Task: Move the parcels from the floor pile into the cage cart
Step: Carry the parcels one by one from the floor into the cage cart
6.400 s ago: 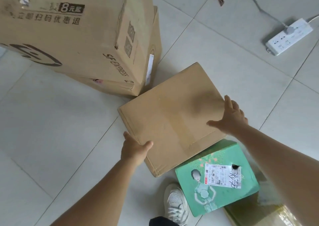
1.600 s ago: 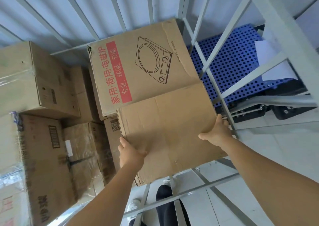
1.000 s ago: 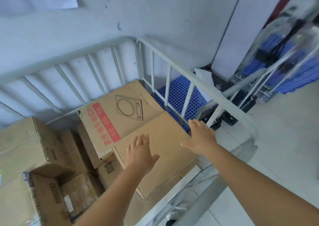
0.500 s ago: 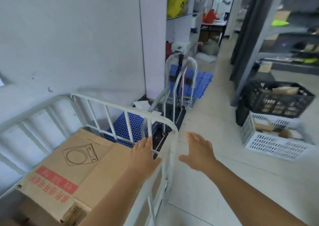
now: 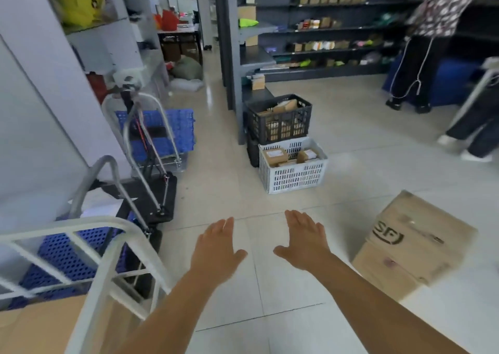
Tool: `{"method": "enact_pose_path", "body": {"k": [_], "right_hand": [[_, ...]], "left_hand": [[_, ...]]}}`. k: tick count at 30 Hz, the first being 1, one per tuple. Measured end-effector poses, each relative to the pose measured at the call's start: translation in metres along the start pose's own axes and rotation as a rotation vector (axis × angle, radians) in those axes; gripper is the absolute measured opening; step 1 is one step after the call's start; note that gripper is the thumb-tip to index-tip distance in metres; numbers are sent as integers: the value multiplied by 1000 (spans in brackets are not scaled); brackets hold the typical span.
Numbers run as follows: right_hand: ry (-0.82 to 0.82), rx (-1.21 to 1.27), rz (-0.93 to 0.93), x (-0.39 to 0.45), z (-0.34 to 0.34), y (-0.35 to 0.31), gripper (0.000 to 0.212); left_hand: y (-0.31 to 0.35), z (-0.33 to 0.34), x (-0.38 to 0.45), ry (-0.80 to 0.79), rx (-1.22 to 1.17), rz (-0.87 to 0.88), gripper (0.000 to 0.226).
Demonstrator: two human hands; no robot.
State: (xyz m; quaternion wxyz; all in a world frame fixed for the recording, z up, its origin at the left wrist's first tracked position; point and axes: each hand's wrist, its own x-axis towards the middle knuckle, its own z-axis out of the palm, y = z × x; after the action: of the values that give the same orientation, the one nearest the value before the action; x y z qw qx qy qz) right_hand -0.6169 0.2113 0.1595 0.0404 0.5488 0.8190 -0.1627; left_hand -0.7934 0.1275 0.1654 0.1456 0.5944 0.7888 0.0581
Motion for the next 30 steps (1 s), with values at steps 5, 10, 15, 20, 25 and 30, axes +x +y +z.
{"method": "enact_pose_path", "body": {"k": [5, 10, 15, 20, 25, 30], "right_hand": [[8, 45, 143, -1, -6, 101, 93], [53, 94, 255, -8, -19, 190, 91], [77, 143, 408, -17, -25, 275, 90], [90, 180, 574, -22, -23, 337, 93], [91, 216, 706, -10, -19, 380, 85], [93, 249, 857, 20, -23, 415, 85]], "left_hand": [[95, 25, 40, -82, 20, 114, 78], [182, 50, 76, -140, -3, 208, 79], [259, 76, 111, -209, -12, 302, 79], [313, 100, 146, -280, 61, 393, 77], [356, 122, 191, -350, 106, 488, 76], [393, 140, 248, -410, 134, 575, 76]]}}
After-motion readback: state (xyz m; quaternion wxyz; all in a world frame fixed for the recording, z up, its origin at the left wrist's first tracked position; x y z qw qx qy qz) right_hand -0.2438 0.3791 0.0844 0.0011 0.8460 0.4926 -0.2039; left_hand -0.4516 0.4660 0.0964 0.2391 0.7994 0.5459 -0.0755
